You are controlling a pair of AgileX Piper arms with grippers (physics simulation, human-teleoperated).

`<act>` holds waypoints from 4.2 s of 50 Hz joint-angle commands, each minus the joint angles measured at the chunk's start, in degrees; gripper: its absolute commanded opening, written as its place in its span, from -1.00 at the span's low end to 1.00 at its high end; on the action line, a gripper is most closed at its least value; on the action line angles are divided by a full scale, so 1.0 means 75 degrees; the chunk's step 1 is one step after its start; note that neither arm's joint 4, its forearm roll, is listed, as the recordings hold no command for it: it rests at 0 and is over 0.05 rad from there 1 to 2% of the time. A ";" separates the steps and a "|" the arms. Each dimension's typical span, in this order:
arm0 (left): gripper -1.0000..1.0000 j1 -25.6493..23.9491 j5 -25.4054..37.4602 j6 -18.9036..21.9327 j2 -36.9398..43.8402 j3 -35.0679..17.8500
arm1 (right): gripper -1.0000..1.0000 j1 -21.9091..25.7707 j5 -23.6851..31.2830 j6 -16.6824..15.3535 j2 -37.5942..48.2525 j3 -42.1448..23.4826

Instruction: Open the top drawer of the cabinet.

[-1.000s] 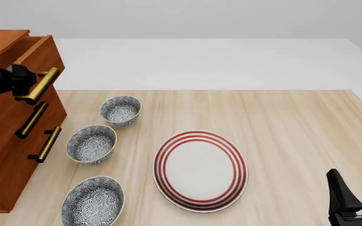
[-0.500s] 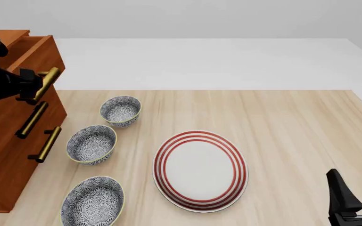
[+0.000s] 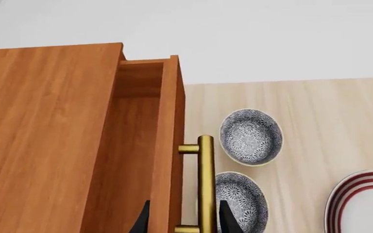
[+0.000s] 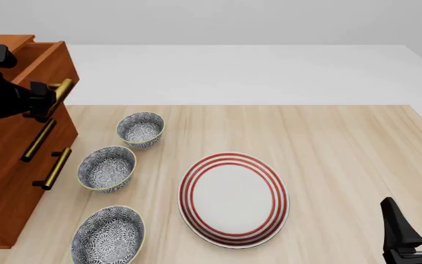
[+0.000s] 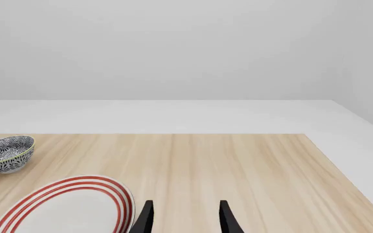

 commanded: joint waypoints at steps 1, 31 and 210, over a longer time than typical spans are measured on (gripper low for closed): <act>1.00 -0.0153 -0.0027 0.0099 0.0226 0.0138 | 1.00 -0.0001 0.0000 -0.0002 0.0000 0.0000; 1.00 -0.0678 -0.0200 0.0278 0.0656 0.0213 | 1.00 0.0000 0.0000 0.0001 -0.0001 0.0000; 1.00 -0.3707 0.0178 -0.0286 0.0608 -0.0589 | 1.00 0.0000 0.0000 0.0000 0.0001 0.0000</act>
